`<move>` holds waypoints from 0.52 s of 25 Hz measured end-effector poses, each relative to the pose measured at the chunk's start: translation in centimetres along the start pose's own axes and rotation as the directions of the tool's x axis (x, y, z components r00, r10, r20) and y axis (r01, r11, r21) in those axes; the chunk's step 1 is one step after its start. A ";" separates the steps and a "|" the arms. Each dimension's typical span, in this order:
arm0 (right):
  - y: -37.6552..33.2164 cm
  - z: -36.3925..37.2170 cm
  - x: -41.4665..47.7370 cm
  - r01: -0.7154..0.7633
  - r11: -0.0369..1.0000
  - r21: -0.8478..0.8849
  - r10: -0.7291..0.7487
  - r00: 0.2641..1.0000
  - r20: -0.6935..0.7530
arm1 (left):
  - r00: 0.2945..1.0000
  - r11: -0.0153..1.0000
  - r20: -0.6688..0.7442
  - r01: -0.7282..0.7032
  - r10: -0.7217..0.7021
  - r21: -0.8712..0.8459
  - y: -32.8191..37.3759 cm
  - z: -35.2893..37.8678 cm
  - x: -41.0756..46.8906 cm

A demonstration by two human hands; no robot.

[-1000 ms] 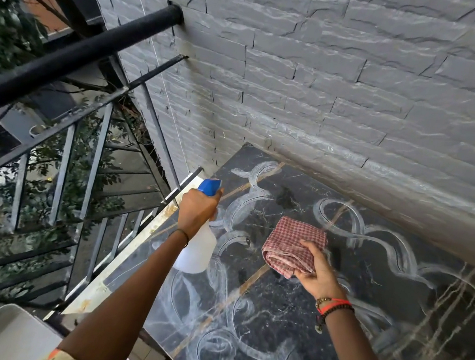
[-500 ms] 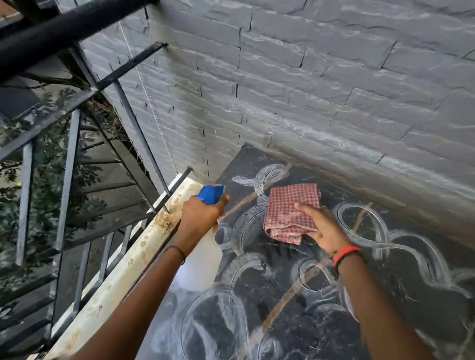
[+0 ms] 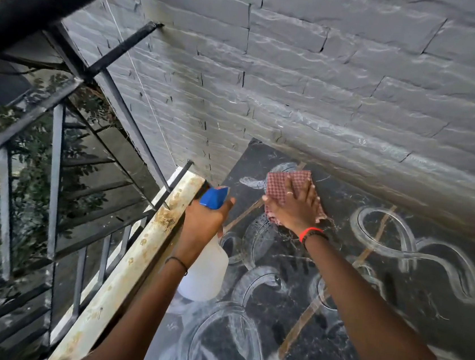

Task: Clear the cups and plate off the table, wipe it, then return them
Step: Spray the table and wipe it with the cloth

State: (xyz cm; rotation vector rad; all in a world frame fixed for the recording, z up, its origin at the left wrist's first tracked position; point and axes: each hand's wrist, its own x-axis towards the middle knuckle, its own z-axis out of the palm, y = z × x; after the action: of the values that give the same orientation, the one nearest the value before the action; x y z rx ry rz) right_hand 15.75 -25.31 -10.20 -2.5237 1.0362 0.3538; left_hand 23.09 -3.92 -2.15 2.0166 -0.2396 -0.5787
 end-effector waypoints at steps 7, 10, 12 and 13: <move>-2.1 2.6 -1.8 0.269 0.953 -0.140 -0.262 0.963 0.066 | 0.998 0.997 -0.018 0.061 -0.062 -0.035 -0.2 -0.3 1.1; 1.9 2.7 -4.3 0.276 0.941 -0.194 -0.267 0.961 0.075 | 0.998 0.998 -0.014 0.055 -0.055 -0.021 0.0 -0.4 1.0; 4.2 1.6 -4.4 0.217 0.951 -0.221 -0.204 0.976 0.079 | 0.998 0.997 -0.024 0.063 -0.064 -0.040 0.1 -0.3 1.0; 4.8 0.9 -3.8 0.175 0.959 -0.224 -0.161 0.984 0.079 | 0.997 0.997 -0.027 0.068 -0.069 -0.042 0.1 -0.1 0.9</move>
State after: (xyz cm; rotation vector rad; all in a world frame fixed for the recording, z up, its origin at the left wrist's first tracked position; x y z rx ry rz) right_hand 9.63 -25.68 -10.83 -2.7636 0.7904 0.5234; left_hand 23.94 -4.25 -2.23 1.9984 -0.1405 -0.5931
